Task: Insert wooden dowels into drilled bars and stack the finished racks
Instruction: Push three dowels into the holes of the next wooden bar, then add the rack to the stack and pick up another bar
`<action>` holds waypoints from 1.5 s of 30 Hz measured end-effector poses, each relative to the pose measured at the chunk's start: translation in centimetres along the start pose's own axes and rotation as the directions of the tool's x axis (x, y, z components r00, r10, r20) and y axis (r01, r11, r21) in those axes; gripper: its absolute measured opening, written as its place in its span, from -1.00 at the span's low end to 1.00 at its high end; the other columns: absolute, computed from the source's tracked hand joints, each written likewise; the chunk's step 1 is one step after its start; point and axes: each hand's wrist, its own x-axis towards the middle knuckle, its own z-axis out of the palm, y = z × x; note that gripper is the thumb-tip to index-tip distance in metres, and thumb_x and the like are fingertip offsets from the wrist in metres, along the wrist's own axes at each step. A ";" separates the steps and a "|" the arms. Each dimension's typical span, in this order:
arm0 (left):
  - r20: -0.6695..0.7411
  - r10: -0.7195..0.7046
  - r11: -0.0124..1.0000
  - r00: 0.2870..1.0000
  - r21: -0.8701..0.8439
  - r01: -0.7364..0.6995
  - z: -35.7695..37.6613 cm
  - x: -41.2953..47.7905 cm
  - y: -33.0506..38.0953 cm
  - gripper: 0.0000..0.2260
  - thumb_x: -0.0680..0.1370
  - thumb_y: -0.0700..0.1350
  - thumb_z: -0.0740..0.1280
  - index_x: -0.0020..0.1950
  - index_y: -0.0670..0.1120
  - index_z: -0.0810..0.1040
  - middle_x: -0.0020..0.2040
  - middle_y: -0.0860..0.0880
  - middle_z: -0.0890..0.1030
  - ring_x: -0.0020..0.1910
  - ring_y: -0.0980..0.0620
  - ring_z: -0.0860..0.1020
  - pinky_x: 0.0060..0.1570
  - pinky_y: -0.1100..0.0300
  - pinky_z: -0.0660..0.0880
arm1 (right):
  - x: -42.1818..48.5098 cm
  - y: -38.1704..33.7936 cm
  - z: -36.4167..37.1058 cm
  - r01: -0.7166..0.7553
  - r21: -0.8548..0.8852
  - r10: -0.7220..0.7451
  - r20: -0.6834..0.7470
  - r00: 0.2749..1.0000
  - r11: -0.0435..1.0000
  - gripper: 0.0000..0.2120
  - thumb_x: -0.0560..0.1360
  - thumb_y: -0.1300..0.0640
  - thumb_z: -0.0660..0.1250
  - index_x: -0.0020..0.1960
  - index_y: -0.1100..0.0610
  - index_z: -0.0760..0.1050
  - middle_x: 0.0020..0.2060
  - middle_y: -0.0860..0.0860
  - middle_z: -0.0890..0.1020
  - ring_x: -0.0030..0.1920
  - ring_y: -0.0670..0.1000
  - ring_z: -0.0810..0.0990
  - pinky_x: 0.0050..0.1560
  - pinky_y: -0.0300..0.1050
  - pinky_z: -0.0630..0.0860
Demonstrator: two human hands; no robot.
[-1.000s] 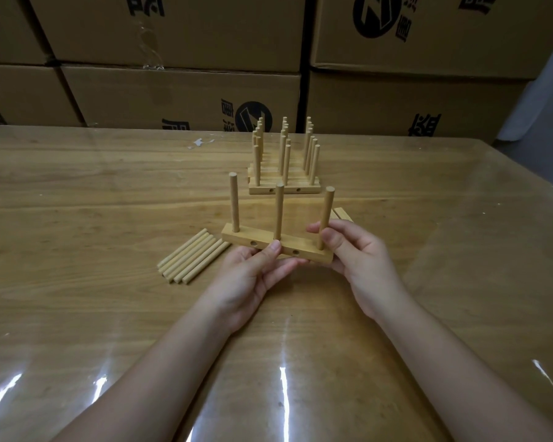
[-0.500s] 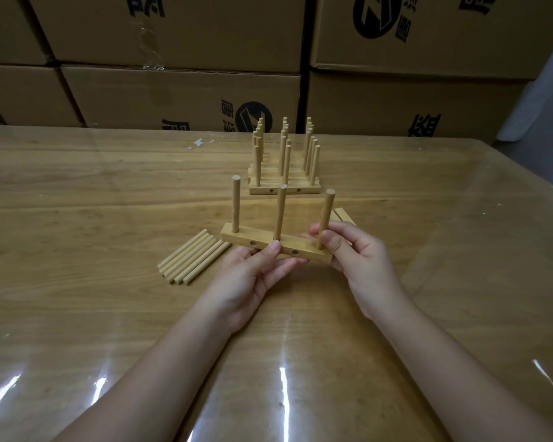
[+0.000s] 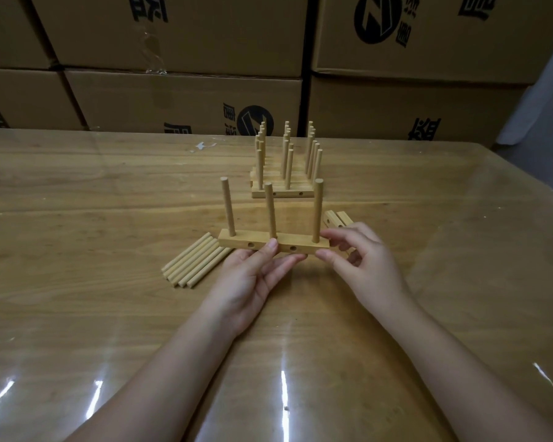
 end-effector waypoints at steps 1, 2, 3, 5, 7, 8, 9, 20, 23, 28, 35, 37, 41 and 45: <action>0.005 -0.005 1.000 1.000 0.006 0.005 0.1 0.0 0.0 -0.49 0.42 -0.24 0.34 0.28 -0.44 0.31 0.02 -0.39 0.62 0.00 -0.19 0.66 -0.16 0.23 0.61 | 0.1 0.0 -0.1 0.015 -0.052 -0.015 0.002 1.000 0.999 -0.76 0.42 0.09 0.43 0.09 0.00 0.59 -0.14 -0.12 0.53 -0.07 -0.10 0.47 -0.11 -0.29 0.39; 0.013 -0.011 1.000 1.000 0.011 0.011 0.1 -0.1 0.1 -0.49 0.42 -0.23 0.35 0.27 -0.45 0.32 0.02 -0.39 0.62 0.00 -0.18 0.66 -0.15 0.22 0.61 | 0.2 -0.1 -0.2 0.026 -0.091 -0.025 0.007 1.000 0.996 -0.76 0.42 0.09 0.43 0.09 0.01 0.59 -0.17 -0.13 0.53 -0.08 -0.08 0.46 -0.11 -0.27 0.37; 0.017 -0.016 1.000 1.000 0.012 0.016 0.2 -0.1 0.1 -0.50 0.41 -0.23 0.35 0.27 -0.45 0.32 0.02 -0.39 0.62 0.01 -0.18 0.66 -0.14 0.22 0.61 | 0.3 -0.1 -0.4 0.030 -0.117 -0.029 0.013 0.999 0.993 -0.76 0.42 0.09 0.43 0.08 0.02 0.60 -0.20 -0.13 0.53 -0.09 -0.08 0.46 -0.11 -0.26 0.34; 0.003 -0.018 1.000 1.000 0.002 0.018 0.2 -0.2 0.1 -0.51 0.40 -0.24 0.36 0.25 -0.42 0.32 0.01 -0.40 0.62 0.02 -0.19 0.65 -0.14 0.21 0.61 | 0.7 -0.2 -0.5 0.032 -0.142 -0.029 0.027 0.999 0.989 -0.78 0.42 0.09 0.43 0.06 0.02 0.61 -0.22 -0.14 0.53 -0.10 -0.07 0.45 -0.11 -0.25 0.32; -0.030 -0.014 1.000 0.999 -0.006 0.014 0.3 -0.2 0.1 -0.56 0.38 -0.25 0.38 0.18 -0.35 0.33 -0.02 -0.40 0.62 0.02 -0.22 0.65 -0.17 0.19 0.61 | 1.1 -0.2 -0.5 0.043 -0.156 -0.038 0.039 0.999 0.987 -0.80 0.42 0.09 0.43 0.04 0.04 0.62 -0.23 -0.13 0.53 -0.12 -0.06 0.45 -0.11 -0.28 0.32; -0.041 -0.011 1.000 0.999 -0.006 0.011 0.2 -0.2 0.0 -0.60 0.37 -0.26 0.39 0.13 -0.32 0.34 -0.04 -0.39 0.63 0.01 -0.22 0.65 -0.18 0.18 0.61 | 1.3 -0.1 -0.5 0.042 -0.155 -0.035 0.049 0.998 0.987 -0.80 0.42 0.09 0.43 0.04 0.04 0.62 -0.22 -0.12 0.54 -0.11 -0.06 0.44 -0.10 -0.31 0.32; -0.044 -0.012 1.000 0.999 -0.006 0.012 0.3 -0.2 0.0 -0.63 0.37 -0.27 0.39 0.10 -0.31 0.35 -0.04 -0.38 0.63 0.01 -0.23 0.65 -0.19 0.18 0.61 | 1.7 -0.1 -0.5 0.033 -0.152 -0.024 0.059 0.998 0.988 -0.81 0.42 0.10 0.42 0.04 0.03 0.61 -0.22 -0.13 0.53 -0.11 -0.07 0.43 -0.10 -0.35 0.32; 0.014 -0.064 0.998 0.998 0.026 0.064 0.3 -0.1 0.1 -0.60 0.37 -0.24 0.36 0.20 -0.26 0.46 0.01 -0.22 0.68 -0.04 -0.11 0.67 -0.18 0.19 0.61 | 8.6 3.3 -1.3 -0.097 -0.226 0.114 0.065 0.991 0.969 -0.75 0.48 0.05 0.33 0.16 -0.05 0.52 -0.15 -0.21 0.49 -0.02 -0.11 0.44 -0.10 -0.25 0.34; 0.016 -0.067 0.997 0.998 0.037 0.066 0.5 -0.2 0.1 -0.60 0.37 -0.24 0.36 0.20 -0.26 0.46 -0.01 -0.22 0.68 -0.06 -0.11 0.68 -0.19 0.19 0.61 | 10.7 4.2 -0.8 -0.150 -0.253 0.175 0.082 0.981 0.956 -0.73 0.50 0.07 0.32 0.20 -0.01 0.51 -0.03 -0.16 0.52 0.10 -0.03 0.46 0.11 -0.04 0.43; 0.016 -0.070 0.996 0.997 0.054 0.069 0.6 -0.3 0.1 -0.61 0.37 -0.25 0.36 0.18 -0.26 0.47 -0.04 -0.20 0.69 -0.09 -0.10 0.68 -0.20 0.19 0.62 | 13.2 5.3 0.6 -0.195 -0.306 0.247 0.140 0.959 0.932 -0.71 0.50 0.07 0.32 0.22 0.00 0.51 0.16 -0.03 0.54 0.22 0.04 0.43 0.26 0.17 0.37; 0.030 -0.064 0.996 0.998 0.067 0.061 0.5 -0.2 0.1 -0.62 0.37 -0.24 0.36 0.18 -0.26 0.47 -0.05 -0.20 0.69 -0.08 -0.10 0.68 -0.19 0.19 0.62 | 14.4 6.4 2.1 -0.281 -0.342 0.353 0.168 0.920 0.897 -0.68 0.47 0.05 0.38 0.21 0.00 0.51 0.12 -0.02 0.58 0.13 0.01 0.51 0.21 0.07 0.42; 0.027 -0.064 0.996 0.998 0.067 0.062 0.5 -0.2 0.1 -0.62 0.37 -0.24 0.36 0.18 -0.26 0.48 -0.05 -0.20 0.69 -0.08 -0.10 0.68 -0.19 0.19 0.62 | 14.7 6.5 2.3 -0.297 -0.340 0.368 0.165 0.915 0.892 -0.69 0.46 0.06 0.39 0.19 0.03 0.52 0.09 -0.02 0.58 0.05 -0.02 0.51 0.12 -0.01 0.45; 0.029 -0.065 0.996 0.997 0.067 0.063 0.4 -0.1 0.1 -0.62 0.37 -0.24 0.37 0.17 -0.25 0.48 -0.04 -0.20 0.69 -0.07 -0.10 0.68 -0.20 0.20 0.61 | 15.0 6.1 2.6 -0.302 -0.367 0.380 0.161 0.911 0.880 -0.69 0.46 0.06 0.39 0.19 0.07 0.52 0.08 0.00 0.59 0.01 -0.02 0.52 0.01 -0.08 0.47; 0.032 -0.061 0.996 0.998 0.070 0.059 0.4 -0.1 0.1 -0.62 0.37 -0.24 0.36 0.18 -0.26 0.48 -0.04 -0.21 0.69 -0.08 -0.10 0.68 -0.19 0.20 0.61 | 15.2 5.5 2.8 -0.314 -0.381 0.389 0.136 0.911 0.870 -0.68 0.46 0.08 0.40 0.19 0.09 0.52 0.09 0.03 0.59 0.07 0.03 0.54 0.09 0.00 0.49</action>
